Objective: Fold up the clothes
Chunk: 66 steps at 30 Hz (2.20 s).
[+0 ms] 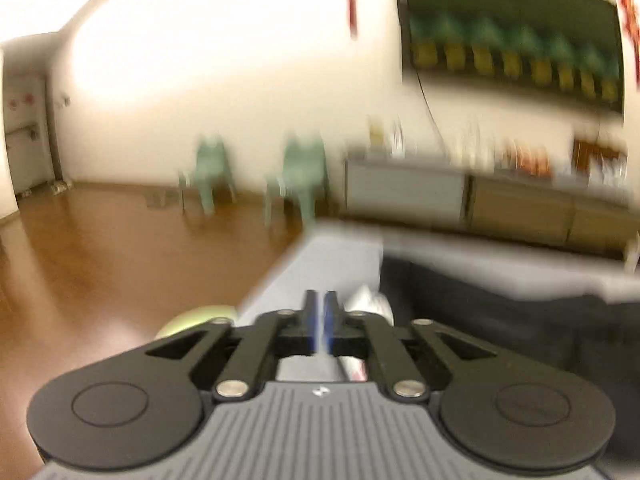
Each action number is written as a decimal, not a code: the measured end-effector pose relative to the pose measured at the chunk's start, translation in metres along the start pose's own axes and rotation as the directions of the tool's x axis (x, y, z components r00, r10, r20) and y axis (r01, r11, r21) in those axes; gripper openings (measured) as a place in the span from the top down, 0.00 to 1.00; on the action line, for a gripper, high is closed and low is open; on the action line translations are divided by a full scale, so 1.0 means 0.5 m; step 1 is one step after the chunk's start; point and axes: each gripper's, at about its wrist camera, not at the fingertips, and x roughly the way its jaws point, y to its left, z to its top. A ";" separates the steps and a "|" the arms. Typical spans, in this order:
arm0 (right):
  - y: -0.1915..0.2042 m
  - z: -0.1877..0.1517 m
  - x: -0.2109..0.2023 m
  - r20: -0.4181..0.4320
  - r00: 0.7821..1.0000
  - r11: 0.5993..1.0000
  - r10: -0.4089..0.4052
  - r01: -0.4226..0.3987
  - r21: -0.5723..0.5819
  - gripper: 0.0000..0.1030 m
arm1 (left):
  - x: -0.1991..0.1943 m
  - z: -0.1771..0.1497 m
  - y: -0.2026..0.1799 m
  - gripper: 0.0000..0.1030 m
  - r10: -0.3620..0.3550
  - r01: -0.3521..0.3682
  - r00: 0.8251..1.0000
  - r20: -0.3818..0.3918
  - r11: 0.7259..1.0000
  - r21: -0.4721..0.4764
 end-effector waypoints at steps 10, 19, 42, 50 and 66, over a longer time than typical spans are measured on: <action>-0.057 -0.008 -0.007 -0.133 0.977 0.962 0.165 -0.131 0.239 0.12 | 0.052 -0.055 -0.011 0.49 -0.136 0.143 0.967 -0.217 0.990 0.016; -0.050 -0.022 -0.009 -0.288 0.915 0.933 0.282 -0.191 0.306 0.07 | 0.098 -0.061 0.009 0.33 -0.251 0.186 0.921 -0.298 0.955 -0.230; -0.084 0.017 -0.036 -0.052 0.968 0.922 0.244 -0.215 0.323 0.52 | 0.226 -0.059 -0.067 0.17 -0.393 0.224 0.881 -0.263 0.837 -0.499; -0.124 -0.059 -0.001 -0.156 0.877 0.749 0.455 -0.283 0.599 0.44 | 0.238 -0.060 -0.057 0.16 -0.384 0.197 0.884 -0.266 0.824 -0.532; -0.080 0.013 0.001 -0.053 0.937 0.873 0.346 -0.300 0.385 1.00 | 0.102 -0.108 0.006 0.65 -0.465 0.402 0.866 -0.183 0.866 -0.298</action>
